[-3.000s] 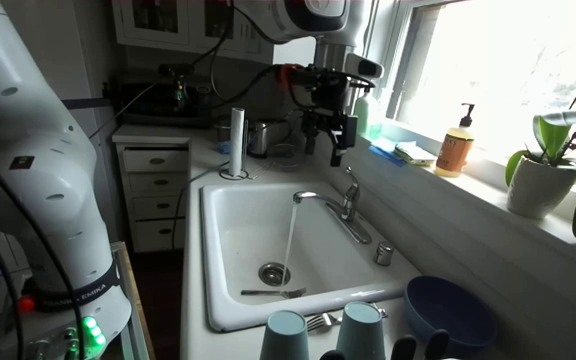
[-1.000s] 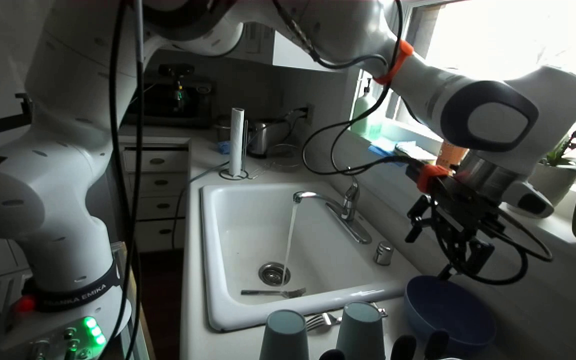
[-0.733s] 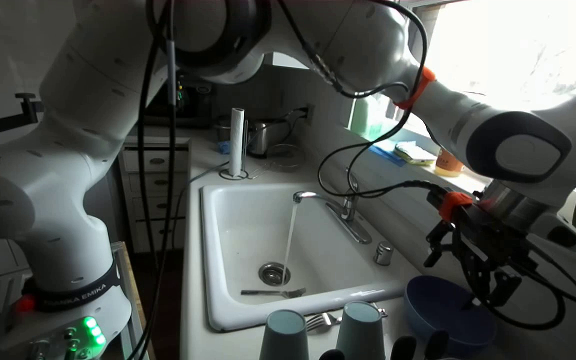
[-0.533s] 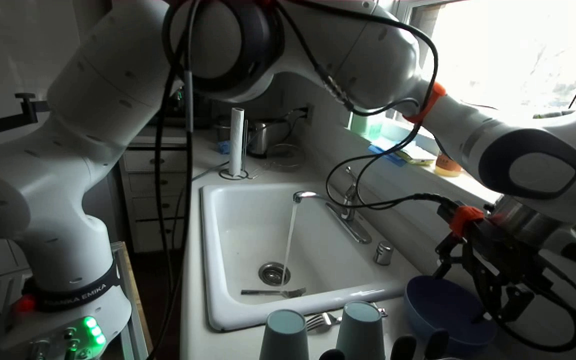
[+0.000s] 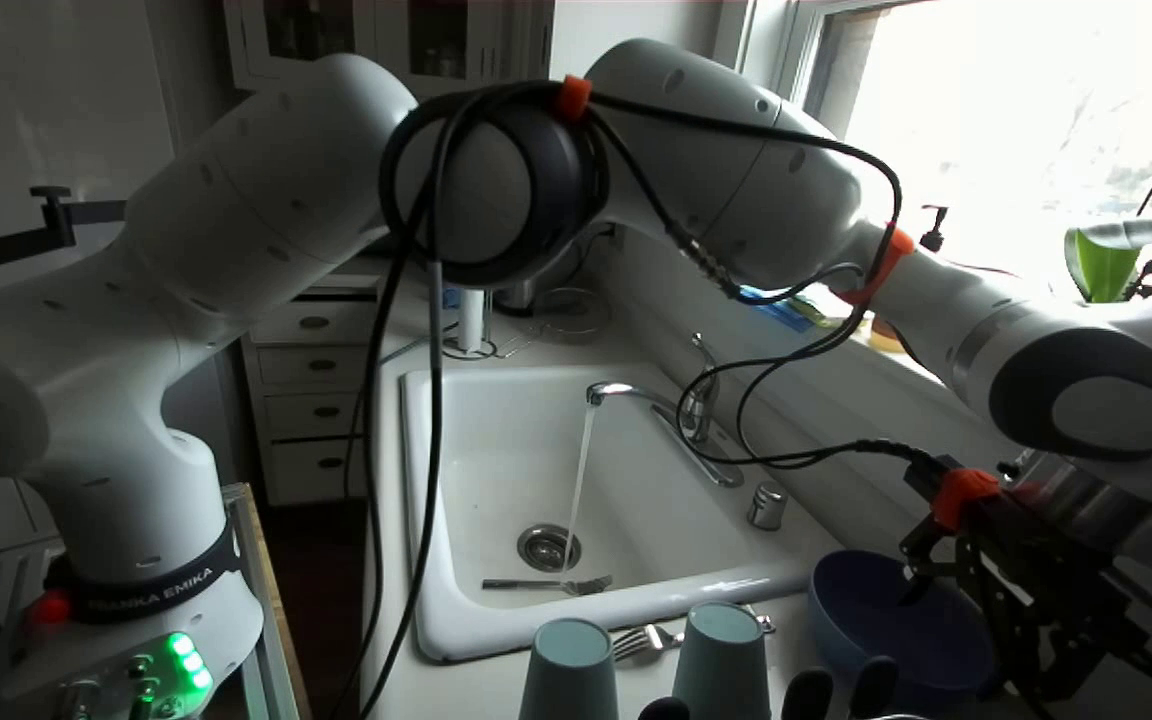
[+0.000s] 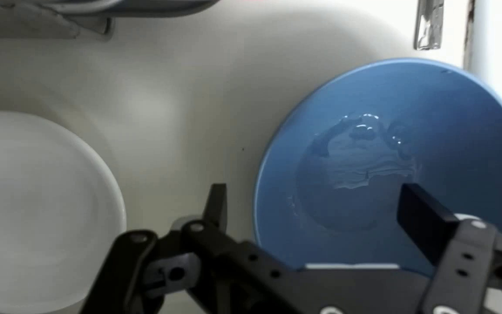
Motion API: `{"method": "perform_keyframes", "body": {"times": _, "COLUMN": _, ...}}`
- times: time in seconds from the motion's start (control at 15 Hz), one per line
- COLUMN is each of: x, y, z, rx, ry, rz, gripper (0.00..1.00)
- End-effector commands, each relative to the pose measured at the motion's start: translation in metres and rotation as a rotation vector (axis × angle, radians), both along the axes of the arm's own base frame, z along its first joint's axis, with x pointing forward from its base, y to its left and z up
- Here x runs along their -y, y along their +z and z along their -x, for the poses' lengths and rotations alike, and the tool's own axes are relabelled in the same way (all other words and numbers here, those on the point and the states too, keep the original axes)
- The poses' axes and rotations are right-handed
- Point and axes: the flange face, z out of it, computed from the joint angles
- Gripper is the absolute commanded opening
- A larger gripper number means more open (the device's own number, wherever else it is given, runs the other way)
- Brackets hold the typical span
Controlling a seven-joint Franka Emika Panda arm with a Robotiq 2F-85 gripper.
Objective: Put the blue bowl under the running water and pour out its contents into the sink twice and then put the bowl back on the sink
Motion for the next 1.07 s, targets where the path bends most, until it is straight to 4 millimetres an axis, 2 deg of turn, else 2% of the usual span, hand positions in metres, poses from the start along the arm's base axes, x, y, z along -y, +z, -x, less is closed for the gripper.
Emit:
{"method": "perform_keyframes", "body": {"times": 0.0, "x": 0.010, "y": -0.016, "z": -0.003, "rx": -0.035, "ry": -0.008, "rz": -0.010, "gripper": 1.00}}
{"method": "perform_keyframes", "body": {"times": 0.07, "x": 0.012, "y": -0.020, "z": -0.003, "rx": -0.041, "ry": -0.008, "rz": -0.014, "gripper": 0.99}}
{"method": "perform_keyframes", "body": {"times": 0.13, "x": 0.013, "y": -0.024, "z": -0.001, "rx": -0.053, "ry": -0.008, "rz": -0.018, "gripper": 0.78}}
{"method": "perform_keyframes", "body": {"times": 0.27, "x": 0.016, "y": -0.032, "z": 0.000, "rx": -0.070, "ry": -0.005, "rz": -0.021, "gripper": 0.71}}
{"method": "perform_keyframes", "body": {"times": 0.87, "x": 0.020, "y": -0.037, "z": 0.000, "rx": -0.130, "ry": 0.015, "rz": -0.016, "gripper": 0.07}}
{"method": "perform_keyframes", "body": {"times": 1.0, "x": 0.018, "y": -0.035, "z": -0.002, "rx": -0.137, "ry": 0.021, "rz": -0.022, "gripper": 0.00}}
